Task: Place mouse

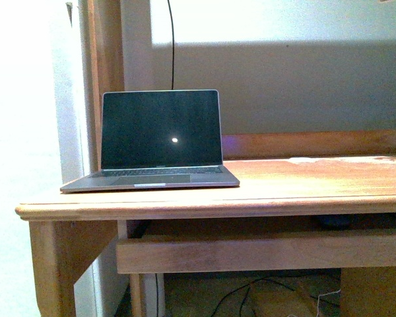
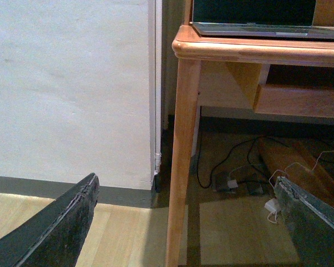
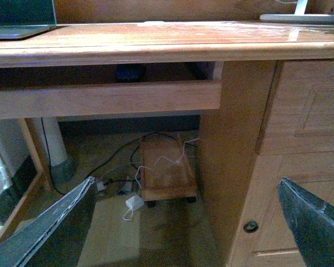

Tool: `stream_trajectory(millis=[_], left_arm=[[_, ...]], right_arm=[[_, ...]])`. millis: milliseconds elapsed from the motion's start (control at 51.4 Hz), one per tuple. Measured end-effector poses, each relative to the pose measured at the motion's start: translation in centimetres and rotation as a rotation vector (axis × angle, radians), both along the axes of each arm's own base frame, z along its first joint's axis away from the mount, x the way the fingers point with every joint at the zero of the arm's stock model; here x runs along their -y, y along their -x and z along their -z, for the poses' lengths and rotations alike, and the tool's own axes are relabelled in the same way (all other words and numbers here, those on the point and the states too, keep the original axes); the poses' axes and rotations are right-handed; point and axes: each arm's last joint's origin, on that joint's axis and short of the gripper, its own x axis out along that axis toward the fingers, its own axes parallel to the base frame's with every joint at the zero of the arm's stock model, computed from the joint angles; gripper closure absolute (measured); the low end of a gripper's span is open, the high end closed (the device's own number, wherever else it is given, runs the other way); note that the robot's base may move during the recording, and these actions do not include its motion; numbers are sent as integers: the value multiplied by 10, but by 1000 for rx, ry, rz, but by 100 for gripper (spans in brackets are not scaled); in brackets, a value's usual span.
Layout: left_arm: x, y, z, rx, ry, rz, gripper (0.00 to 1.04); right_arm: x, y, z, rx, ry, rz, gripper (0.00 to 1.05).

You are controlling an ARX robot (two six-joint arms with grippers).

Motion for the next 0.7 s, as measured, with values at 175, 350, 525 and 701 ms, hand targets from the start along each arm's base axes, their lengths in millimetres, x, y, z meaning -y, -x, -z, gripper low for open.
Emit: stream_trajectory(millis=[175, 350, 525, 701], left_arm=[[0, -3, 1, -168, 103, 44, 8], [-4, -28, -3, -249, 92, 96, 8], [-8, -72, -17, -162, -128, 140, 8], [-6, -128, -20, -29, -450, 195, 8]], right_arm=[[0, 0, 0, 0, 0, 0, 7], [0, 0, 0, 0, 0, 0, 7], [0, 0, 0, 0, 0, -1, 7], [0, 0, 0, 0, 0, 0, 7]])
